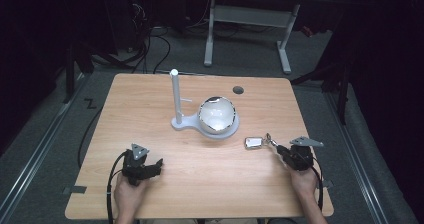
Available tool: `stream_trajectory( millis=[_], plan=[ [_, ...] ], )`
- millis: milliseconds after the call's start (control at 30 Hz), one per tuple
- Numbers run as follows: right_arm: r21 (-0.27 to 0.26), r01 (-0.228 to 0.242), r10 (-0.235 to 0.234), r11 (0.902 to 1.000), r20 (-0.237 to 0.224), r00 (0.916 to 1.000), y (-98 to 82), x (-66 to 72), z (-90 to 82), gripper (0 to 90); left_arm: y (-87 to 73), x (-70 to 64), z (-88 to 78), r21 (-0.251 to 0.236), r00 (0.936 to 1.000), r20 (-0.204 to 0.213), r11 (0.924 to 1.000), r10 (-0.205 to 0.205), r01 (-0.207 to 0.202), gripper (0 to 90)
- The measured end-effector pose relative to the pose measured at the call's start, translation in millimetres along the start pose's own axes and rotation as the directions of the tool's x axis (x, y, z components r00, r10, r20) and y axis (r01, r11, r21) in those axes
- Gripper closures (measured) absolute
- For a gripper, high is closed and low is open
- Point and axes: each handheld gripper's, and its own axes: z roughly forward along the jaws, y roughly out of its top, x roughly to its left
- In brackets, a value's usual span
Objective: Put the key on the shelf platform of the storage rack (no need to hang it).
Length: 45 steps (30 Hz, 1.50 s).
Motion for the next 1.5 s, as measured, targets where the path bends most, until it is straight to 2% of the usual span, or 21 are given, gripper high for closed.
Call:
stream_trajectory(
  millis=[233, 433, 600, 900, 1500],
  plan=[
    [-0.055, -0.051, 0.049, 0.9972, -0.043, 0.9979, 2.5, -5.7, -13.8, 87.1, 0.0, 0.0, 0.0, 0.000, 1.0000, 0.000, 1.0000, 0.000, 0.000, 22.0],
    [-0.116, -0.036, 0.029, 0.9926, -0.062, 0.9976, 12.9, -3.7, -25.8, 87.1, 0.0, 0.0, 0.0, 0.000, 1.0000, 0.000, 1.0000, 0.000, 0.000, 22.0],
    [-0.143, -0.033, 0.022, 0.9892, -0.075, 0.9969, 19.4, -1.6, -33.1, 87.1, 0.0, 0.0, 0.0, 0.000, 1.0000, 0.000, 1.0000, 0.000, 0.000, 22.0],
    [-0.162, -0.036, 0.023, 0.9861, -0.082, 0.9964, 25.1, -2.1, -42.8, 87.2, 0.0, 0.0, 0.0, 0.000, 1.0000, 0.000, 1.0000, 0.000, 0.000, 22.0],
    [-0.198, -0.003, -0.020, 0.9802, -0.116, 0.9930, 40.9, 7.3, -53.4, 87.1, 0.0, -0.1, 0.0, 0.000, 1.0000, 0.000, 1.0000, 0.000, 0.000, 22.0]
  ],
)
